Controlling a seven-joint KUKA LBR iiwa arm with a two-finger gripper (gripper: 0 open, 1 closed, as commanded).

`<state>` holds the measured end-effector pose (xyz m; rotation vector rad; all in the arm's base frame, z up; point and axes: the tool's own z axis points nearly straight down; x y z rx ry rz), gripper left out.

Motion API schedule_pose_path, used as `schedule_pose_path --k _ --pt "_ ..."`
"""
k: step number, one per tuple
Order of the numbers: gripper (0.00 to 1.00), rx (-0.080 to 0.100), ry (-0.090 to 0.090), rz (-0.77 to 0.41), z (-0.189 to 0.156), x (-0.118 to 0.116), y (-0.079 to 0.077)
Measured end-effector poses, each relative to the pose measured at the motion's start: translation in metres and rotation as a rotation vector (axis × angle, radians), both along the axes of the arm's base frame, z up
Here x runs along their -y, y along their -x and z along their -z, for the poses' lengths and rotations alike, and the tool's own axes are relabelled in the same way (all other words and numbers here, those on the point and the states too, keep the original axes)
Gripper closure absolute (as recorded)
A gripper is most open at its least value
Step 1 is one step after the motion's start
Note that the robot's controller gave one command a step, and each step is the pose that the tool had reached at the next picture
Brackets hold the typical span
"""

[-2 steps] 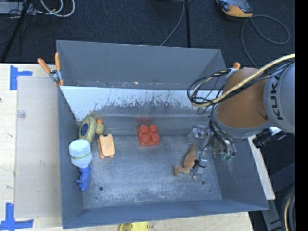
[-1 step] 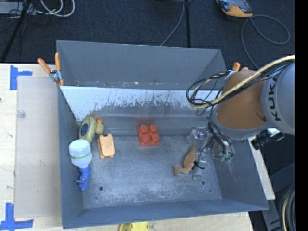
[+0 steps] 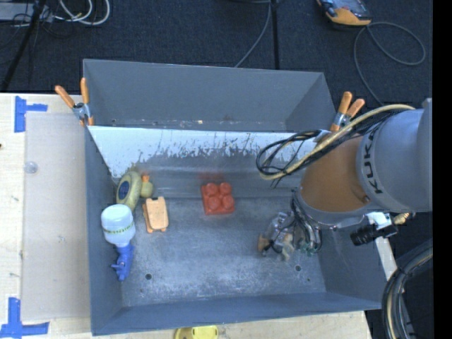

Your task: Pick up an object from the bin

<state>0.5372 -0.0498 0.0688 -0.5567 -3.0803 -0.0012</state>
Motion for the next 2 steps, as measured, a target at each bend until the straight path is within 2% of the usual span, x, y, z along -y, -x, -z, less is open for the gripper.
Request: schedule_pose_path --k 1,2 --pt "1.00 0.000 0.000 0.000 0.000 0.000 0.000" --pt "1.00 0.000 0.000 -0.012 -0.136 0.002 -0.006"
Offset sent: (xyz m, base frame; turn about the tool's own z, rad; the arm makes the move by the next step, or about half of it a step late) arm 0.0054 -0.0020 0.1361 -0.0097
